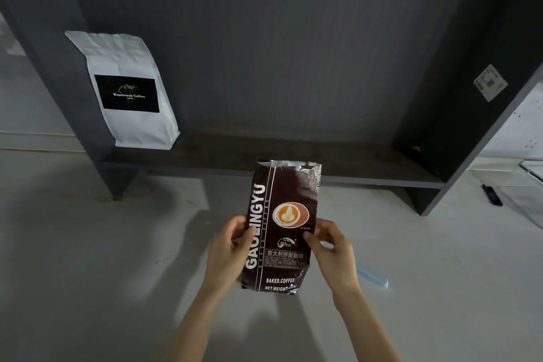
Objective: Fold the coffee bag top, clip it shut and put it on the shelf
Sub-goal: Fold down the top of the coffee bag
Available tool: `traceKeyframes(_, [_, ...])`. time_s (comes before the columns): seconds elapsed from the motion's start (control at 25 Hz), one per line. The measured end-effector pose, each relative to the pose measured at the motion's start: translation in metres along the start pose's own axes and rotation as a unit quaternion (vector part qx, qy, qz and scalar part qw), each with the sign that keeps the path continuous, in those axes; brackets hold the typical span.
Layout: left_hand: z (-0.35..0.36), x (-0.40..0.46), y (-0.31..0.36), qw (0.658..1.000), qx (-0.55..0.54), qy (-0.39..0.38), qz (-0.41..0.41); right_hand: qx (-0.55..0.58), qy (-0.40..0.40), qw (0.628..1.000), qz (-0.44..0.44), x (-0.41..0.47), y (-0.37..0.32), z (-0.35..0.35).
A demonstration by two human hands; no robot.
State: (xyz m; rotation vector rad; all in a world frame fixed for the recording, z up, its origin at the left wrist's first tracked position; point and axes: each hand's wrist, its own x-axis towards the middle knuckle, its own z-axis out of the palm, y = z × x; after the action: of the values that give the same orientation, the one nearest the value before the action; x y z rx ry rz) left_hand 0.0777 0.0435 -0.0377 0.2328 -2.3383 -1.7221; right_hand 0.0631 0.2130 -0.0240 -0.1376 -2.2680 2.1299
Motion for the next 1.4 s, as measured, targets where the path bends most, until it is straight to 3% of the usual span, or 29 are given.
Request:
traceKeyframes(0.2, [-0.011, -0.001, 0.019, 0.999, -0.002, -0.027, 0.044, -0.022, 0.006, 0.999, -0.047, 0.007, -0.017, -0.005])
traceKeyframes(0.48, [-0.01, -0.001, 0.044, 0.995, -0.016, 0.025, 0.1, -0.023, 0.017, 0.996, -0.082, 0.001, -0.023, -0.008])
traceKeyframes(0.64, [-0.01, 0.001, 0.044, 0.996, -0.017, 0.02, 0.085, -0.051, -0.005, 0.994, -0.1, -0.003, -0.024, -0.01])
traceKeyframes(0.92, [-0.019, -0.004, 0.036, 0.989, -0.145, -0.024, 0.0, -0.069, -0.041, 0.987, -0.139, -0.004, -0.018, -0.014])
traceKeyframes(1.4, [-0.016, -0.008, 0.031, 0.986, -0.137, -0.085, 0.043, -0.02, -0.076, 0.994, -0.082, -0.001, -0.018, -0.017])
